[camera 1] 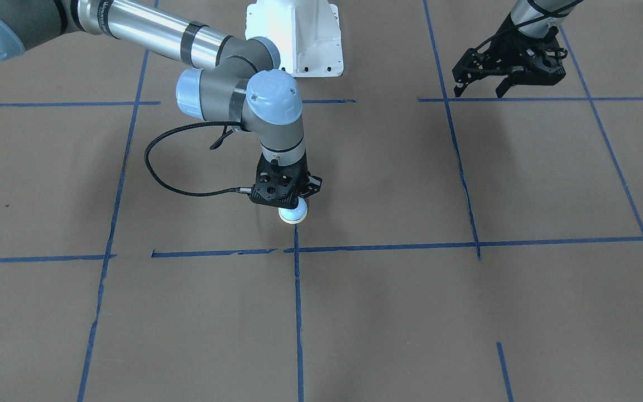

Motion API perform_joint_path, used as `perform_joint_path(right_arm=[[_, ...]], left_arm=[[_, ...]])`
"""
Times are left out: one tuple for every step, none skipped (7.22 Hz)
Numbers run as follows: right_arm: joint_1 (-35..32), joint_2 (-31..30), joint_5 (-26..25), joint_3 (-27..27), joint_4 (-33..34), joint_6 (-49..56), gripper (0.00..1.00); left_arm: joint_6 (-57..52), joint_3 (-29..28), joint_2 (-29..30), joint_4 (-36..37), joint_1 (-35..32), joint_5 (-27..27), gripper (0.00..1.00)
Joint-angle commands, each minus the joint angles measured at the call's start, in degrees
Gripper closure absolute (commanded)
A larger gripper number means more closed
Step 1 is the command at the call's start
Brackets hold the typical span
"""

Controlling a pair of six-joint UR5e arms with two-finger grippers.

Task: Place and press bell with both arms

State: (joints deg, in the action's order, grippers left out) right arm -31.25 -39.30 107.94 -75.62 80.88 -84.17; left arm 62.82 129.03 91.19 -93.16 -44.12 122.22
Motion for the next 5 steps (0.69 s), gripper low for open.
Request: perform_joint_path(right_arm=[[0.3,0.2,0.1,0.1,-0.1,0.0,1.00],[-1.9,1.1,1.5,-3.4,0.6,-0.2,1.00],[-2.8,-1.9,4.0,-7.3,1.7,-0.2,1.00],[-4.6,-7.1,5.4,-14.4,1.7,-0.1,1.00],[-6.4,-12.9,8.4,-21.6,1.7,0.0,1.00]], left_arm=[[-0.1,0.0,0.0,0.0,0.0,0.0,0.00],[0.0,0.0,0.0,0.0,0.0,0.0,0.00],[-0.1,0.0,-0.1,0.0,0.0,0.0,0.00],[-0.1,0.0,-0.2,0.0,0.0,0.0,0.00],[-0.1,0.0,-0.2,0.0,0.0,0.0,0.00]])
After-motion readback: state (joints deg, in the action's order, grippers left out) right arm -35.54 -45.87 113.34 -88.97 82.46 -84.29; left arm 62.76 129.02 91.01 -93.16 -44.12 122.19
